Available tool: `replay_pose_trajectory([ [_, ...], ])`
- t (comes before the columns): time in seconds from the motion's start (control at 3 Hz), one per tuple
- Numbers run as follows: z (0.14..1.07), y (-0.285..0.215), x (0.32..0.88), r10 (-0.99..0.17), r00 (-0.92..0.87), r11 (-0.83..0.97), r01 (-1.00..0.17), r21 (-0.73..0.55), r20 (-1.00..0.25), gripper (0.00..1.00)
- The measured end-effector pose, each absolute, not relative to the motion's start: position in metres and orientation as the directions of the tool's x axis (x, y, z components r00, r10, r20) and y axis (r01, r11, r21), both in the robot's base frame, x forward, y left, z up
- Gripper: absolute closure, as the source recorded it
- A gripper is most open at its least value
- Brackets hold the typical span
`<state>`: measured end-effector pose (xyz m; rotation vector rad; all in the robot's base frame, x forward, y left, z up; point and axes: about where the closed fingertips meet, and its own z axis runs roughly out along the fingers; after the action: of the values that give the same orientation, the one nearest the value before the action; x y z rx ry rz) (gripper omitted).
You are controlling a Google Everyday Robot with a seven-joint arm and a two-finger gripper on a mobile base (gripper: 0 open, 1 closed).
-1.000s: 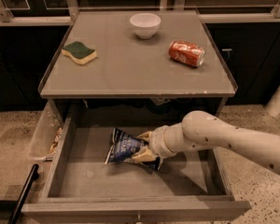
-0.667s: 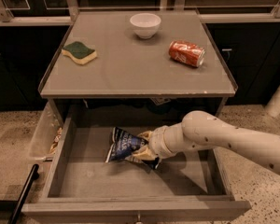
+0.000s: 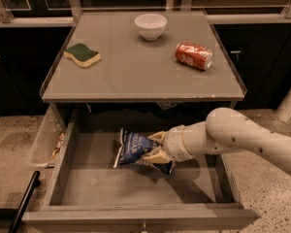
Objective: Pick blue chip bag from top drawer and place on counter
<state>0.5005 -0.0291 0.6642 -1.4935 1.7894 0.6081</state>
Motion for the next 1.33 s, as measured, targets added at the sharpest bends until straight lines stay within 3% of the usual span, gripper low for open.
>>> replay_pose_trajectory([
  [0.67, 0.769, -0.069, 0.490, -0.648, 0.044, 0.212, -0.948, -0.236, -0.760, 1.00],
  [1.33, 0.853, -0.080, 0.518, -0.688, 0.156, 0.179, -0.910, -0.373, -0.709, 1.00],
])
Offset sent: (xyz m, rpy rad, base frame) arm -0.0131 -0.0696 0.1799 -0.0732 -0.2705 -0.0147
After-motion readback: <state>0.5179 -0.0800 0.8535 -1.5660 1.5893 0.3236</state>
